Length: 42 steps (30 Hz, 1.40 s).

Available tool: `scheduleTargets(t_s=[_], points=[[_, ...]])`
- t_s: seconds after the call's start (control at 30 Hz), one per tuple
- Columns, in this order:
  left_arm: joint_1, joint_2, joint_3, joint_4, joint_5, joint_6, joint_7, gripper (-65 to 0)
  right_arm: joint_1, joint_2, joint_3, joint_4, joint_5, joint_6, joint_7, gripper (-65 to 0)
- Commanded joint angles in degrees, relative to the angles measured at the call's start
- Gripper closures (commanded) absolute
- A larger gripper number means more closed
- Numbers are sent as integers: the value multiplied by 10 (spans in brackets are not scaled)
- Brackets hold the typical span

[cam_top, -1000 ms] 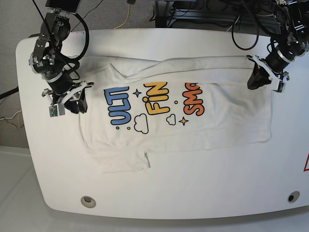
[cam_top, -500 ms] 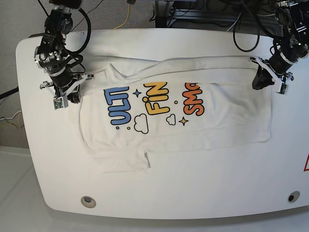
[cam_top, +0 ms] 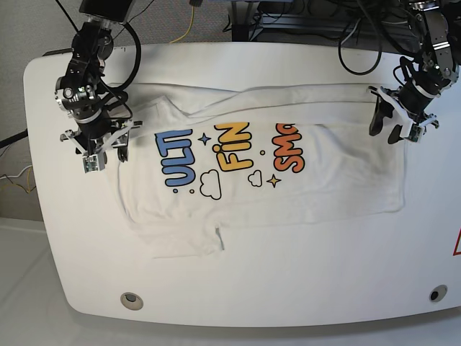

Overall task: Fold the T-shirt properly
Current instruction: 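Move both grippers back over the shirt toward its sides, then lower both grippers onto the shirt's side edges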

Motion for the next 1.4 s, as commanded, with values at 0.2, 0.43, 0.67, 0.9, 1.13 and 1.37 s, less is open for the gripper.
scheduleTargets(t_s=[0.2, 0.43, 0.67, 0.9, 1.13, 1.37], points=[[-1, -8, -10, 31, -44, 0, 28, -270, -16, 5, 5, 5, 45, 16, 15, -303], [3, 1, -10, 33, -114, 0, 116, 0, -46, -3, 4, -10, 100, 30, 19, -230], [-5, 1, -8, 7, -142, 0, 152, 0, -20, 2, 14, -69, 102, 22, 17, -209], [-2, 2, -20, 42, -150, 0, 155, 0, -26, -1, 16, -66, 111, 21, 13, -202], [32, 2, -51, 135, -129, 0, 129, -38, -45, 4, 25, -35, 122, 25, 8, -218], [57, -1, -45, 157, -78, 0, 102, -191, -39, 6, 34, -34, 116, 24, -2, -308]])
